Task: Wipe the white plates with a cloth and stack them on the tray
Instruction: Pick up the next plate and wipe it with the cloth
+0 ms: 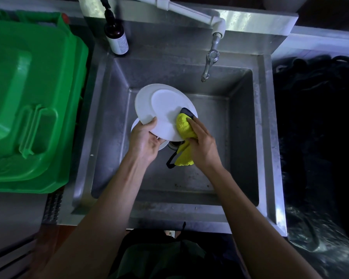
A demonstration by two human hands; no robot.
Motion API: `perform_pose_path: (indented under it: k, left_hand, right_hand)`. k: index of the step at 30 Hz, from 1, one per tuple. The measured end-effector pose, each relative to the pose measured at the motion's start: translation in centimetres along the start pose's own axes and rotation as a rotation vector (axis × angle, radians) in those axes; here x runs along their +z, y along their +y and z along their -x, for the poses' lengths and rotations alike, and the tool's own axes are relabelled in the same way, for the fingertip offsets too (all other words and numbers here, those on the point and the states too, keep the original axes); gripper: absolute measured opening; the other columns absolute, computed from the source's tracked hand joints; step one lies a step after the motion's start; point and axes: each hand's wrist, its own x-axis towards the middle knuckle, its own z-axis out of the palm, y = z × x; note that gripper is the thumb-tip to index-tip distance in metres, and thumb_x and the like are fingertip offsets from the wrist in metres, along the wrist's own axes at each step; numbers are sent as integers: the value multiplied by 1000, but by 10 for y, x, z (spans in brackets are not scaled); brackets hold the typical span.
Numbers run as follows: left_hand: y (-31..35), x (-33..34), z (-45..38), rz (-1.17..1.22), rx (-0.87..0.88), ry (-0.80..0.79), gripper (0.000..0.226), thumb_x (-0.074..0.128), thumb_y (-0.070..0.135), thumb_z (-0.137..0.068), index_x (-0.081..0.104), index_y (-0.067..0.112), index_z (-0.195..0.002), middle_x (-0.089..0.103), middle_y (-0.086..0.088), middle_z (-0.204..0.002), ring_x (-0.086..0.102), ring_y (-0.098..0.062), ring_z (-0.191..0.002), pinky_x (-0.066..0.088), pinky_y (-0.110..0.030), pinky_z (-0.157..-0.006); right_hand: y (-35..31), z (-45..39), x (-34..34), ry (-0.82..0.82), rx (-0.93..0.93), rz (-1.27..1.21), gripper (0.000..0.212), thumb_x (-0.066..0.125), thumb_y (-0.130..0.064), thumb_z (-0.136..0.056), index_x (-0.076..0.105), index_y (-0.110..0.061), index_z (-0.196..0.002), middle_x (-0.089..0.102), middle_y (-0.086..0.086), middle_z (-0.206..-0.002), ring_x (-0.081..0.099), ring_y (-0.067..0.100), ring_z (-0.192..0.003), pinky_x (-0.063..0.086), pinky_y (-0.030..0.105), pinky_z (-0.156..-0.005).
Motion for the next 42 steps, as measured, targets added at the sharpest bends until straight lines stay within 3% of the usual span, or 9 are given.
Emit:
perform_pose_path:
  k: [5,9,13,15,18,24,27,37,42]
  left_hand:
    - [4,-11,6,-89,-28,-114,26,59,6,-96,68,16,-117,74,-8,-119,70,-27,-109,59,-52,-91]
    - [8,-19,10,-168,-27,-157,36,56,3,-95,62,11,-129,72,-7,-121,69,-28,-111,61,-47,-80]
    - [12,-26,13,-197,-30,-195,44,56,0,-93,56,6,-137,67,-11,-128,66,-33,-116,57,-58,-88]
    - [14,-28,15,-227,-30,-223,48,57,0,-93,53,4,-140,65,-13,-131,64,-34,-118,58,-57,-87]
    - [18,-30,18,-242,-35,-269,43,61,2,-88,60,7,-131,72,-9,-121,68,-30,-112,61,-47,-78]
    - [25,-32,18,-351,-45,-271,52,65,5,-78,61,0,-130,70,-16,-121,68,-35,-107,58,-53,-84]
    - [27,-32,20,-383,-54,-273,49,66,4,-77,63,0,-126,73,-14,-115,71,-33,-101,63,-44,-72]
    - [21,-25,21,-510,-31,-259,30,65,-7,-86,73,12,-106,77,-10,-105,74,-28,-94,63,-43,-73]
    - [20,-20,18,-562,-21,-244,29,66,-5,-87,74,15,-106,77,-4,-104,72,-27,-98,61,-45,-79]
  right_hand:
    - [3,-14,-10,10,62,-41,61,52,4,-88,51,-17,-146,41,-2,-157,42,18,-139,26,2,-99]
    - [8,-21,-15,-28,75,-7,61,51,0,-89,50,-21,-147,39,-3,-158,42,20,-139,31,18,-105]
    - [9,-25,-16,-3,76,-20,63,51,-1,-89,48,-23,-147,44,-6,-155,43,14,-135,28,5,-97]
    - [8,-27,-17,12,87,-43,63,51,-1,-88,48,-23,-147,46,-6,-153,45,14,-134,29,11,-99]
    - [5,-30,-20,19,85,-63,64,51,0,-87,50,-25,-146,50,-8,-149,47,11,-130,31,15,-99]
    - [-3,-43,-31,12,45,-70,62,50,1,-83,55,-27,-139,58,-8,-136,53,12,-119,37,22,-94]
    - [-8,-49,-34,4,13,-40,62,50,1,-83,55,-26,-140,57,-9,-137,52,11,-120,36,20,-94]
    - [-28,-55,-26,-7,-189,99,63,48,-1,-85,52,-25,-143,47,-11,-151,45,15,-135,38,28,-102]
    - [-47,-44,-9,-79,-406,208,58,44,-6,-85,56,-15,-141,46,7,-152,42,29,-139,36,35,-113]
